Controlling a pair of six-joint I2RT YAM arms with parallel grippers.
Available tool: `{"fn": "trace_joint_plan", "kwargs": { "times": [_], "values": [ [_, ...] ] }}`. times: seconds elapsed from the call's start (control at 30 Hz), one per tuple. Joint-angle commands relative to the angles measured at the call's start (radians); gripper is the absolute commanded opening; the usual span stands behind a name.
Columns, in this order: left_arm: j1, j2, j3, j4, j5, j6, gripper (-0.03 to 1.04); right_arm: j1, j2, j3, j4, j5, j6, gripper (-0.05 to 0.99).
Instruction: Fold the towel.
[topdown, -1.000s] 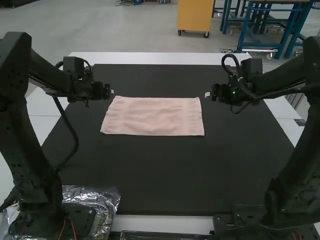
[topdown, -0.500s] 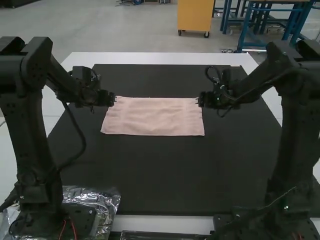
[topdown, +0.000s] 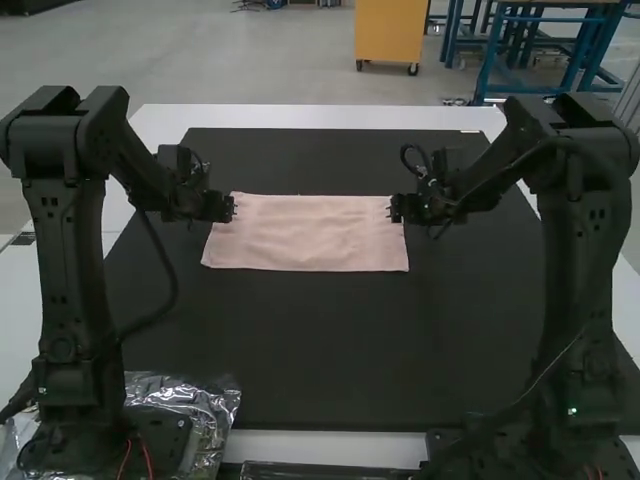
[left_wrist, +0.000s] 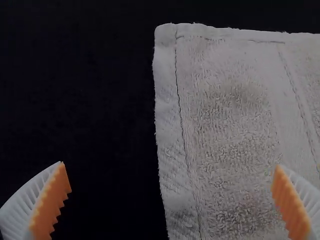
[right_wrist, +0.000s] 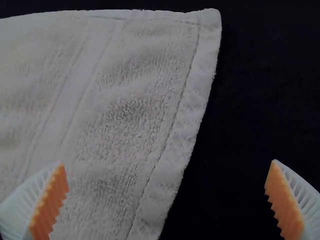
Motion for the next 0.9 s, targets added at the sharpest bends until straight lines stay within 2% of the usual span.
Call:
{"fn": "trace_joint_plan", "kwargs": {
  "times": [0.0, 0.27, 0.47, 0.57, 0.6, 0.63, 0.67, 0.7, 0.73, 0.87],
  "values": [
    [0.004, 0.019, 0.033, 0.012, -0.014, 0.015, 0.94, 0.015, 0.023, 0.038, 0.011, 0.030, -0.031, 0.90],
    [0.007, 0.068, 0.071, 0.013, -0.022, 0.024, 0.94, 0.022, 0.088, 0.111, 0.009, 0.048, -0.033, 0.90],
    [0.007, 0.097, 0.084, 0.012, -0.022, 0.037, 0.94, 0.048, 0.118, 0.132, 0.006, 0.113, -0.080, 0.90],
    [0.009, 0.103, 0.082, 0.013, -0.022, 0.040, 0.93, 0.059, 0.124, 0.132, 0.002, 0.118, -0.079, 0.90],
    [0.009, 0.108, 0.081, 0.013, -0.022, 0.044, 0.90, 0.067, 0.128, 0.134, -0.002, 0.118, -0.080, 0.84],
    [0.009, 0.112, 0.081, 0.013, -0.022, 0.047, 0.82, 0.071, 0.131, 0.130, -0.003, 0.118, -0.085, 0.73],
    [0.009, 0.118, 0.079, 0.013, -0.020, 0.066, 0.65, 0.071, 0.136, 0.129, -0.003, 0.113, -0.094, 0.47],
    [0.009, 0.128, 0.076, 0.018, -0.017, 0.072, 0.36, 0.073, 0.138, 0.123, 0.005, 0.108, -0.103, 0.10],
    [0.009, 0.134, 0.073, 0.033, -0.017, 0.074, 0.05, 0.073, 0.139, 0.120, 0.009, 0.099, -0.129, -0.02],
    [0.012, 0.140, 0.061, 0.061, 0.015, 0.077, 0.02, 0.058, 0.131, 0.120, 0.008, 0.071, -0.112, -0.02]
  ]
}}
